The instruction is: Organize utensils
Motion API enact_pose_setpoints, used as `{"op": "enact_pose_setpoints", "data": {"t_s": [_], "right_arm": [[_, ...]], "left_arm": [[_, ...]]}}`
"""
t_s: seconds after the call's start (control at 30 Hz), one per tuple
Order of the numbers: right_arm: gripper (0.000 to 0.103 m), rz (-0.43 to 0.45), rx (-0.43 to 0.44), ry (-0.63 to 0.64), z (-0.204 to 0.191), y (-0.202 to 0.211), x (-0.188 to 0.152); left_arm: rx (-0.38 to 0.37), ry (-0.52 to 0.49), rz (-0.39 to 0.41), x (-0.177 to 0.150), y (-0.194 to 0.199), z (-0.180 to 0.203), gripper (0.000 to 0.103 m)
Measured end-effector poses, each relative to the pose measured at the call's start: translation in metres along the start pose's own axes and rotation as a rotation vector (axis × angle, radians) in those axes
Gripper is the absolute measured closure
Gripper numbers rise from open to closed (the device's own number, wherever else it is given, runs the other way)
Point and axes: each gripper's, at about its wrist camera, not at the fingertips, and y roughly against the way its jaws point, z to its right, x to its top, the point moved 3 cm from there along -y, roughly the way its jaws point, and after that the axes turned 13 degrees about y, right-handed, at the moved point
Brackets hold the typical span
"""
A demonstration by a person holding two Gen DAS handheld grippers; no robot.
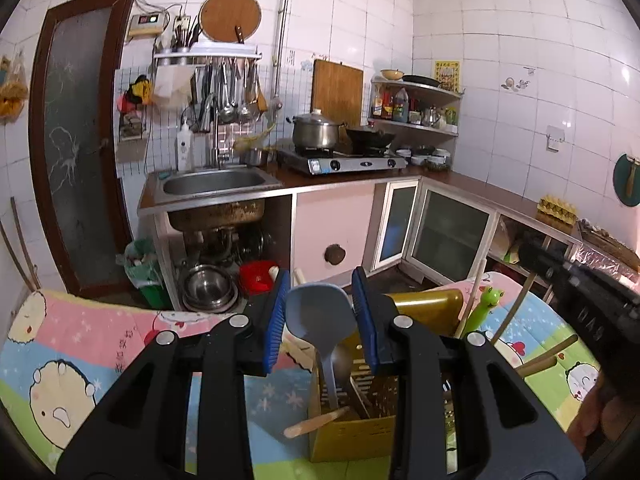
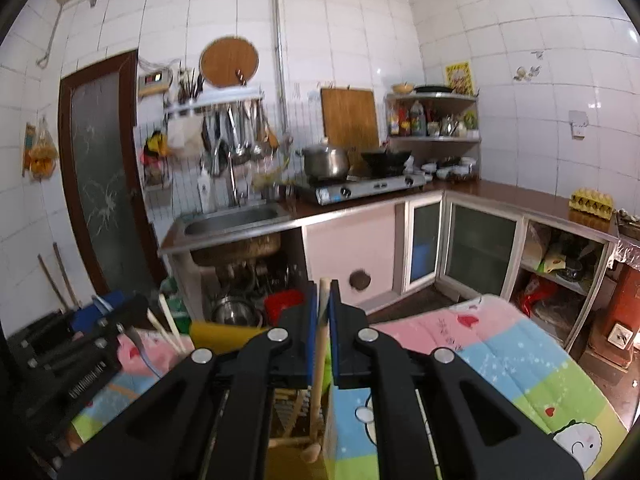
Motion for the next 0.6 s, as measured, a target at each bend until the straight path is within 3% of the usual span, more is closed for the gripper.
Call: {"op": "enact_pose_setpoints", "data": {"t_s": [0.07,0.13,0.17,0.2,0.23,0.3,0.33,0.5,0.6], "right_arm": [[0.097,-0.023,0.005,0.000,0.001,-0.002,-0.005],[0.095,-0.036,0.002,-0.021,0.009,0.002,-0.008],[0.082,-0.038,0.002,-0.036,0.013,0.006,-0.008],[0.055,-0.033,0.000,-0.060,0.019,0.014,-0.009],[0.046,-0.020,-0.004,-0.078,0.025,0.022,-0.010],[0.043,-0.005,-0.012,-0.080,0.030,0.041,-0.012],[0.042,-0.003,-0.007,-0.075,0.031,0.050,-0.014],[0.018,0.044,-0.027,-0.058,0.027,0.108,-0.048],[0.012,0.053,-0.034,-0.035,0.017,0.133,-0.074]], "left_arm": [[0.009,0.012,-0.006,0.001,0.006,-0.004,0.070],[0.009,0.018,0.001,0.002,0.018,-0.007,0.049],[0.016,0.019,0.018,0.004,0.027,-0.008,0.042],[0.027,0.017,0.042,0.004,0.038,-0.010,0.030],[0.034,0.014,0.058,0.004,0.046,-0.010,0.020],[0.040,0.014,0.085,0.001,0.066,-0.011,0.010],[0.043,0.015,0.095,-0.003,0.078,-0.012,0.007],[0.052,0.005,0.117,-0.028,0.121,-0.018,0.005],[0.048,0.004,0.117,-0.052,0.144,-0.026,0.005]]}}
